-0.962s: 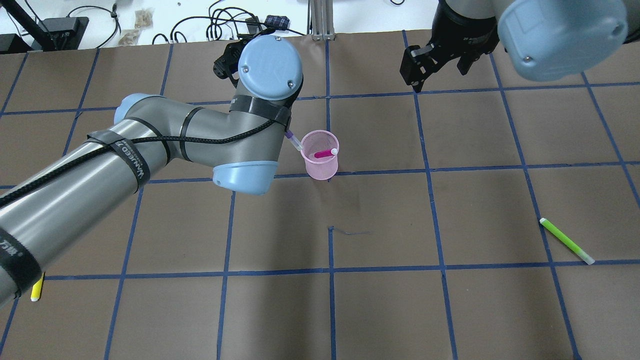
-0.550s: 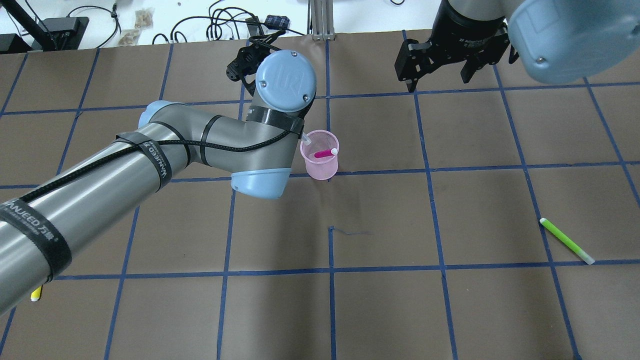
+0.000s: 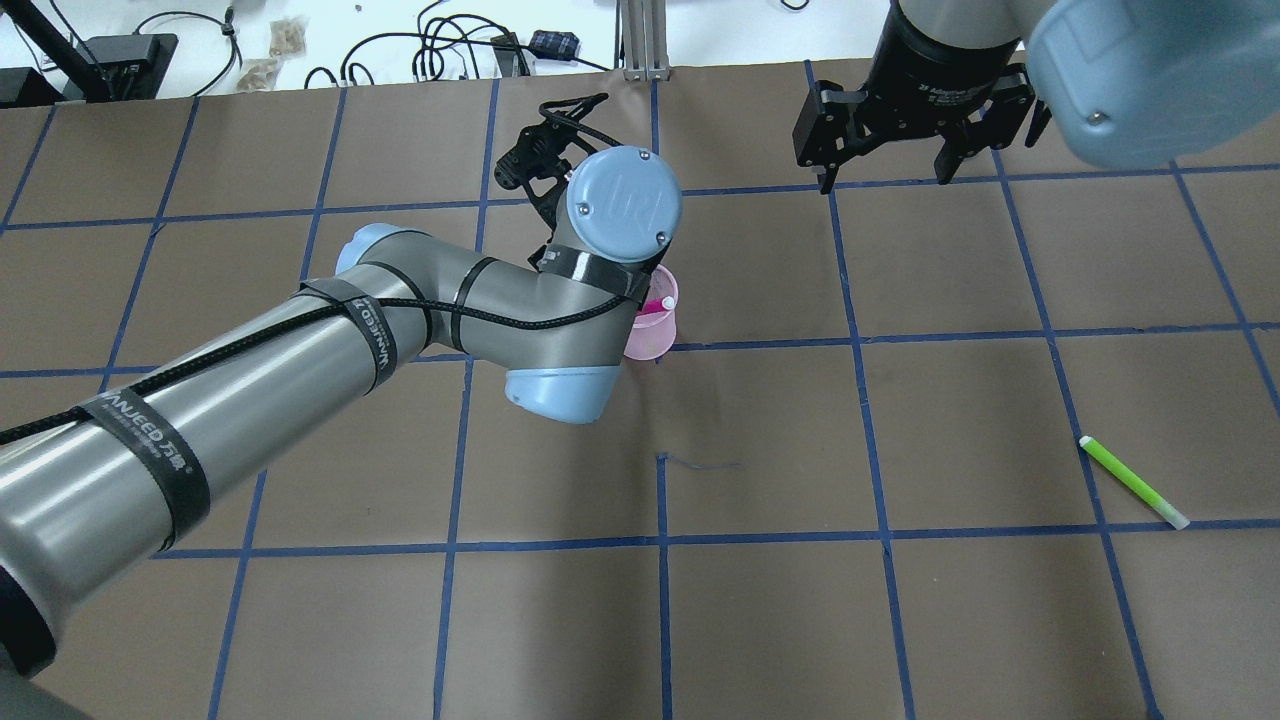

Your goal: Insert purple and pink pens into pink cup

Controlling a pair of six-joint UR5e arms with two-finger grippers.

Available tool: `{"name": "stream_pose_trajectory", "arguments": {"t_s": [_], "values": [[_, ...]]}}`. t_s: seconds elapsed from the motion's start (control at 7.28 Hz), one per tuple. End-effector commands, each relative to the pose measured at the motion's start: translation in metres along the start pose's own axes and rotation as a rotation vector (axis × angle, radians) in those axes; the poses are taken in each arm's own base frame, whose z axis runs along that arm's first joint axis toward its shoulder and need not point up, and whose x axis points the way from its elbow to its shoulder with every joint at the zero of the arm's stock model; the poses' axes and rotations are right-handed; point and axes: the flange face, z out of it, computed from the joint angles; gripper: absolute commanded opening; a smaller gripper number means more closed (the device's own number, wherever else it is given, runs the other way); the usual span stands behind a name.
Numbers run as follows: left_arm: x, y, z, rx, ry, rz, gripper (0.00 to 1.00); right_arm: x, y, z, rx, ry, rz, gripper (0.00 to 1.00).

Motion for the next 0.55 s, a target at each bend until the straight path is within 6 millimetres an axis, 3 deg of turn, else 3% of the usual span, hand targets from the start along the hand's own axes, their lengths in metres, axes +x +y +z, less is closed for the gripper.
{"name": "stream_pose_trajectory", "arguments": {"t_s": [0.0, 0.41], "values": [[0.0020, 0.0170, 0.0002, 0.011, -0.010, 0.025, 0.00, 0.0005, -0.0009, -0.0014, 0.012, 0.005, -0.004, 1.00], [0.0030, 0.0244, 0.0008, 0.032, -0.023, 0.034, 0.00, 0.0005, -0.0012, -0.0017, 0.015, 0.005, -0.004, 1.00]]}}
